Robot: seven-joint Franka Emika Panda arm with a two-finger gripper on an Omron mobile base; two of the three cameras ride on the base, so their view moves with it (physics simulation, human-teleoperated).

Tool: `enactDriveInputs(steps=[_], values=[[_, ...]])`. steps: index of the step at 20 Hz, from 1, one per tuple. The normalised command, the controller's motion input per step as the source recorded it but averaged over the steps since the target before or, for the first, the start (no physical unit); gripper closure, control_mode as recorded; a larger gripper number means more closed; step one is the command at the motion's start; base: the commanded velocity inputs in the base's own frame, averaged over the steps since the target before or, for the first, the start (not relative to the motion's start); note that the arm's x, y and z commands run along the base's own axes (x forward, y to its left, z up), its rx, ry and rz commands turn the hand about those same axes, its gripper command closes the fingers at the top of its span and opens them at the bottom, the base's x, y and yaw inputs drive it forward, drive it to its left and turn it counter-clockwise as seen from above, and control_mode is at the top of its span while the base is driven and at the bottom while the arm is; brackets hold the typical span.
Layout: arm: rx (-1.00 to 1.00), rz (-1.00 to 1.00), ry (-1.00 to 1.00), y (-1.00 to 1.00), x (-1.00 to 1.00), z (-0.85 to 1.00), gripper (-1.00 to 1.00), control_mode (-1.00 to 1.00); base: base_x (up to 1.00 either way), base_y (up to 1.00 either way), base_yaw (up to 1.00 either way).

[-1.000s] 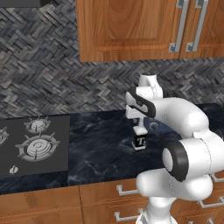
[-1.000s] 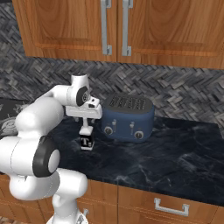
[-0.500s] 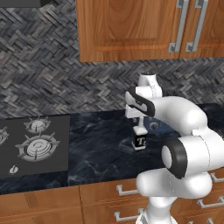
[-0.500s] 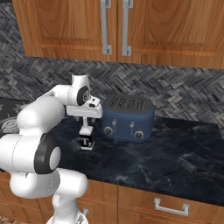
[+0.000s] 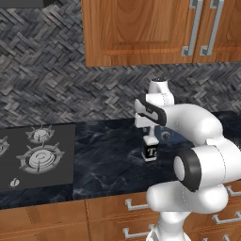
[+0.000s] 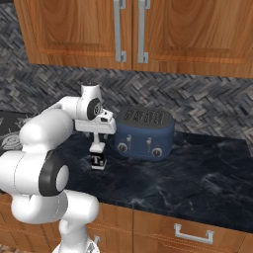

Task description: Move the drinks to the dining counter.

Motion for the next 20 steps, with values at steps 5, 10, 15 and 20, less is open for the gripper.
enactDriveInputs(steps=[5,10,15,20], values=[[0.0,0.0,0.0,0.0,0.0,-0.02,-1.0,-1.0,0.0,0.0,0.0],[0.0,0.0,0.0,0.01,0.03,-0.04,-1.0,-1.0,0.0,0.0,0.0],[0.0,0.0,0.0,0.05,0.03,-0.14,1.0,-1.0,0.0,0.0,0.0],[0.0,0.0,0.0,0.02,0.1,-0.1,1.0,-1.0,0.0,0.0,0.0]])
